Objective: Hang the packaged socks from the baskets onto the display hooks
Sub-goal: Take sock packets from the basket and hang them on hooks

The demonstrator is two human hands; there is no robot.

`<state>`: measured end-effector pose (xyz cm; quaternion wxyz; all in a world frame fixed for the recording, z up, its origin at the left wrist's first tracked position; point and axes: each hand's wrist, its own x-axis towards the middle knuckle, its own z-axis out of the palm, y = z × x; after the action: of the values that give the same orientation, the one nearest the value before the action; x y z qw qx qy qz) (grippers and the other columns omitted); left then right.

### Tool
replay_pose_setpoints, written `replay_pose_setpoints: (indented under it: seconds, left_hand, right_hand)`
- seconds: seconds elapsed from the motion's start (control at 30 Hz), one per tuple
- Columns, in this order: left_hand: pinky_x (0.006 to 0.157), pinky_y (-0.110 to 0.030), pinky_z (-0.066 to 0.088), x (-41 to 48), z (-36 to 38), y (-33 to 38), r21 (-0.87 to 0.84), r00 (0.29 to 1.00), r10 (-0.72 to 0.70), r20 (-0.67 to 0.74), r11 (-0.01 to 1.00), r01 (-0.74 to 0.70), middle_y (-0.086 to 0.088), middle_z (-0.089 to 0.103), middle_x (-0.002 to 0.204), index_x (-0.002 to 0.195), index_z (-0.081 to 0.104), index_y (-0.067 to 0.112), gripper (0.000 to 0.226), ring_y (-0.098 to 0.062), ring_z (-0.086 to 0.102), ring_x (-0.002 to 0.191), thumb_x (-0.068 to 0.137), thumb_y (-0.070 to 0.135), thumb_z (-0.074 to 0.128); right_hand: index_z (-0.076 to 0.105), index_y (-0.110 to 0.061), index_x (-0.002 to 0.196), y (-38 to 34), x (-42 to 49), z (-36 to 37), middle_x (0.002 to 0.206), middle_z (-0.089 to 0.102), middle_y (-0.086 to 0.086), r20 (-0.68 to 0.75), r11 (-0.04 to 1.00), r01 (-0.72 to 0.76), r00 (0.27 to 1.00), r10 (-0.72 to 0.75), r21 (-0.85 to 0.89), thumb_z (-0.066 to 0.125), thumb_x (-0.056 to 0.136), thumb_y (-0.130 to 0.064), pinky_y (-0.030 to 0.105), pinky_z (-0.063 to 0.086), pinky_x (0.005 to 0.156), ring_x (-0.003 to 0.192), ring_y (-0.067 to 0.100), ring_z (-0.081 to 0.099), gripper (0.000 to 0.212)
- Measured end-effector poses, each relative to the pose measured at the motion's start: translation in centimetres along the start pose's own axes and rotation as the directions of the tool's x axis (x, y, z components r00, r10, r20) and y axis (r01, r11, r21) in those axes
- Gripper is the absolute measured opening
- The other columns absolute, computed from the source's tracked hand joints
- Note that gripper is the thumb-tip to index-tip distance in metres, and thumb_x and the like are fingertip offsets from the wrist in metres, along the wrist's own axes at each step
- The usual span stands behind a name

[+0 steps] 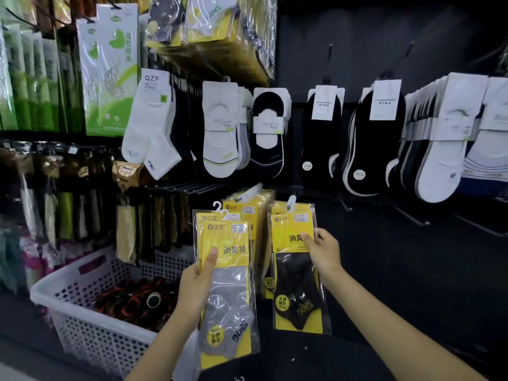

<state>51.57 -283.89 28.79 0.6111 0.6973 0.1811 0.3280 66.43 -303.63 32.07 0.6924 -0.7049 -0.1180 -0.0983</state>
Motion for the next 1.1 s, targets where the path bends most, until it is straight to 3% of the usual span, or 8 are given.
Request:
replay_pose_setpoints:
  seconds: [0.17, 0.3, 0.43, 0.6, 0.7, 0.83, 1.0, 1.1]
  left_hand:
    - [0.049, -0.024, 0.024, 0.5, 0.0, -0.8, -0.041, 0.999, -0.034, -0.003, 0.999, 0.034, 0.012, 0.022, 0.039, 0.051, 0.022, 0.023, 0.057, -0.002, 0.021, 0.035, 0.076, 0.059, 0.057]
    - [0.039, -0.014, 0.027, 0.5, 0.6, -0.9, -0.071, 0.999, -0.038, -0.001, 0.997, 0.038, 0.014, 0.021, 0.037, 0.049, 0.022, 0.023, 0.057, -0.003, 0.021, 0.033, 0.078, 0.055, 0.060]
    - [0.036, -0.010, 0.023, 0.2, 1.2, -1.2, -0.103, 0.998, -0.054, 0.014, 0.993, 0.055, 0.013, 0.020, 0.041, 0.051, 0.022, 0.024, 0.058, -0.003, 0.020, 0.035, 0.079, 0.050, 0.065]
    - [0.045, -0.019, 0.023, -0.5, 2.8, -1.1, -0.123, 0.994, -0.070, 0.080, 0.989, 0.079, 0.009, 0.022, 0.045, 0.052, 0.027, 0.023, 0.055, -0.007, 0.021, 0.040, 0.078, 0.046, 0.070]
    - [0.045, -0.016, 0.032, -1.3, 4.1, -0.7, -0.171, 0.990, -0.034, 0.138, 0.984, 0.058, 0.006, 0.038, 0.044, 0.057, 0.050, 0.012, 0.041, -0.006, 0.035, 0.041, 0.078, 0.039, 0.072]
    - [0.071, -0.032, 0.056, -2.4, 5.1, 0.3, -0.230, 0.980, 0.000, 0.201, 0.972, 0.047, -0.010, 0.074, 0.081, 0.083, 0.072, 0.007, 0.037, -0.023, 0.071, 0.076, 0.068, 0.041, 0.076]
    - [0.037, -0.013, 0.030, -2.3, 4.9, 0.9, -0.132, 0.991, -0.048, 0.125, 0.989, 0.064, 0.006, 0.035, 0.040, 0.050, 0.041, 0.016, 0.051, -0.006, 0.035, 0.034, 0.080, 0.050, 0.064]
    - [0.034, -0.012, 0.018, -1.9, 4.3, 1.1, -0.081, 0.998, -0.039, 0.041, 0.996, 0.042, 0.012, 0.018, 0.036, 0.049, 0.022, 0.021, 0.058, -0.005, 0.020, 0.030, 0.087, 0.044, 0.059]
  right_hand:
    - [0.066, -0.012, 0.091, 1.3, 1.3, 1.1, 0.093, 0.070, 0.007, -0.071, 0.990, -0.126, 0.989, 0.130, 0.059, 0.065, 0.089, -0.017, 0.037, 0.055, 0.083, 0.091, 0.023, 0.067, 0.005]
    - [0.063, -0.010, 0.091, 2.3, 1.9, 1.1, 0.082, 0.063, -0.001, -0.205, 0.967, -0.233, 0.946, 0.249, 0.100, 0.076, 0.080, -0.026, 0.027, 0.048, 0.067, 0.076, 0.014, 0.059, 0.023]
    - [0.059, -0.006, 0.101, 3.5, 0.9, 0.3, 0.101, 0.064, 0.012, -0.278, 0.958, -0.281, 0.917, 0.287, 0.061, 0.074, 0.082, -0.019, 0.036, 0.053, 0.080, 0.084, 0.020, 0.058, 0.028]
    - [0.061, -0.010, 0.103, 2.5, -3.0, 0.2, 0.099, 0.065, 0.010, 0.068, 0.958, -0.265, 0.963, 0.259, 0.112, 0.059, 0.092, -0.032, 0.026, 0.055, 0.070, 0.084, 0.019, 0.064, 0.025]
    - [0.066, -0.013, 0.102, 1.0, -5.4, 0.7, 0.095, 0.071, 0.008, 0.304, 0.972, -0.224, 0.933, 0.193, 0.069, 0.057, 0.091, -0.040, 0.027, 0.057, 0.070, 0.086, 0.021, 0.069, 0.030]
    - [0.068, -0.015, 0.098, -0.1, -6.9, 0.7, 0.085, 0.075, -0.002, 0.311, 0.972, -0.174, 0.943, 0.120, 0.155, 0.068, 0.086, -0.027, 0.019, 0.052, 0.054, 0.071, 0.009, 0.070, 0.017]
    - [0.066, -0.014, 0.102, 0.0, -6.8, -0.7, 0.094, 0.076, 0.001, 0.261, 0.959, -0.165, 0.960, 0.103, 0.230, 0.065, 0.089, -0.018, 0.025, 0.058, 0.070, 0.088, 0.016, 0.072, 0.014]
    - [0.065, -0.012, 0.099, 0.3, -6.4, -1.7, 0.092, 0.075, 0.003, 0.181, 0.950, -0.184, 0.973, 0.140, 0.251, 0.060, 0.092, -0.015, 0.022, 0.056, 0.062, 0.082, 0.014, 0.072, 0.009]
